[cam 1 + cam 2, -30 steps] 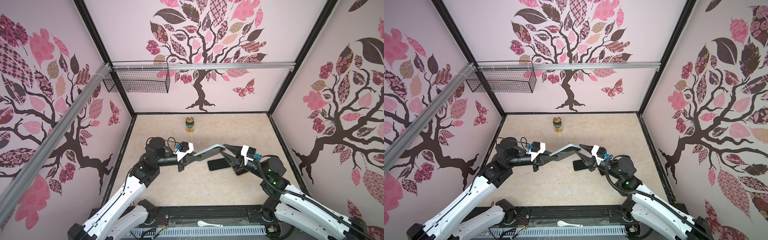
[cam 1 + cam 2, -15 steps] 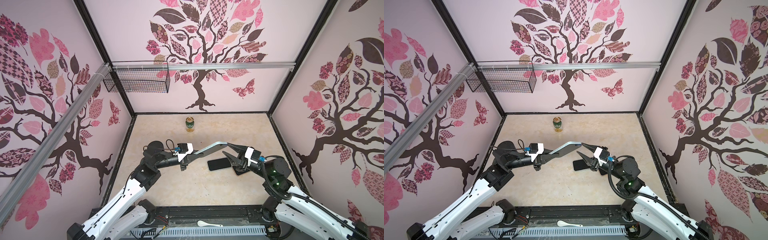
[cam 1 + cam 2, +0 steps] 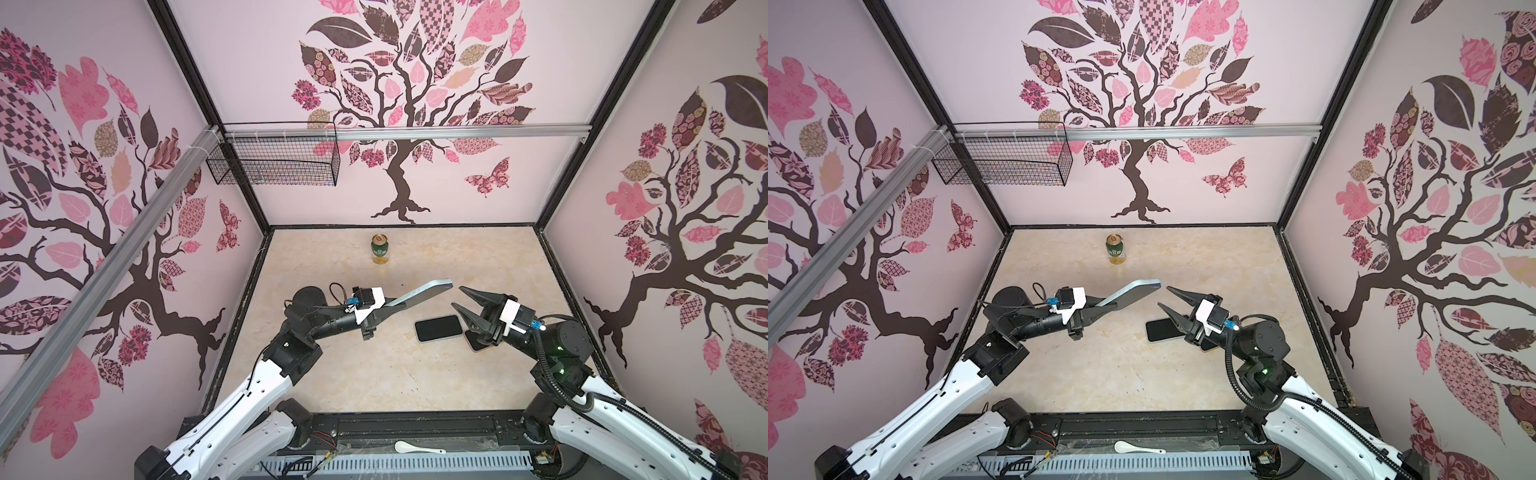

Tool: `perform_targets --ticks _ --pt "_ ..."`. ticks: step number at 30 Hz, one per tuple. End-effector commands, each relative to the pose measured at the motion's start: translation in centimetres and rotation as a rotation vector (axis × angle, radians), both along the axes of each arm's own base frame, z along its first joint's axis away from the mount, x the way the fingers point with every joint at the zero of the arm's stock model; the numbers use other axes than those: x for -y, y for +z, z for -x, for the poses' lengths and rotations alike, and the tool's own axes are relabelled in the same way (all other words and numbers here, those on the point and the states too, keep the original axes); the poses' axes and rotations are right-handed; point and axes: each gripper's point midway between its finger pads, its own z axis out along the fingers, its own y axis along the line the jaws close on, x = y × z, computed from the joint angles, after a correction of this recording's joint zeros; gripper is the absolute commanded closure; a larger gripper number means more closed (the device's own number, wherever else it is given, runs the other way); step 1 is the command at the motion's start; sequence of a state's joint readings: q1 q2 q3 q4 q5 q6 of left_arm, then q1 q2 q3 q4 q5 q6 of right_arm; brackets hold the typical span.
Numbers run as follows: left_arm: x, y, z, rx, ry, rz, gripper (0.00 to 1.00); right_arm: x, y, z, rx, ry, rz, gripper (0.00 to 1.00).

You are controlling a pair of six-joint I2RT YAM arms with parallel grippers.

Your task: Take the phone out of the phone case

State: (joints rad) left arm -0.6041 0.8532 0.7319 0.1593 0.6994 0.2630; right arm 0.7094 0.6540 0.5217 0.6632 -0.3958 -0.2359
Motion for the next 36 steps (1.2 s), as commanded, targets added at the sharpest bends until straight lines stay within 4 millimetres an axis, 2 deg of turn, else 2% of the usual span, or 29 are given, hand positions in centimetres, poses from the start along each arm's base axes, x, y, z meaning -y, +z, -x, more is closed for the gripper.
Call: perform_targets --ticks 1,21,31,36 --pt "-0.2 1.7 0.5 0.062 -0.004 0.045 1.0 0.0 1.3 0.8 0.035 0.03 -0.018 0.61" --pt "0.5 1.1 1.2 0.05 -0.068 0.011 1.0 -0.6 1.2 0.5 0.019 0.048 0.007 0.62" --pt "0.7 0.7 2.3 0.03 -0.13 -0.022 1.0 -1.2 0.6 -0.1 -0.024 0.054 0.029 0.62" --pt "0.8 0.5 2.7 0.024 -0.156 -0.038 1.0 -1.5 0.3 0.3 -0.03 0.084 0.048 0.62"
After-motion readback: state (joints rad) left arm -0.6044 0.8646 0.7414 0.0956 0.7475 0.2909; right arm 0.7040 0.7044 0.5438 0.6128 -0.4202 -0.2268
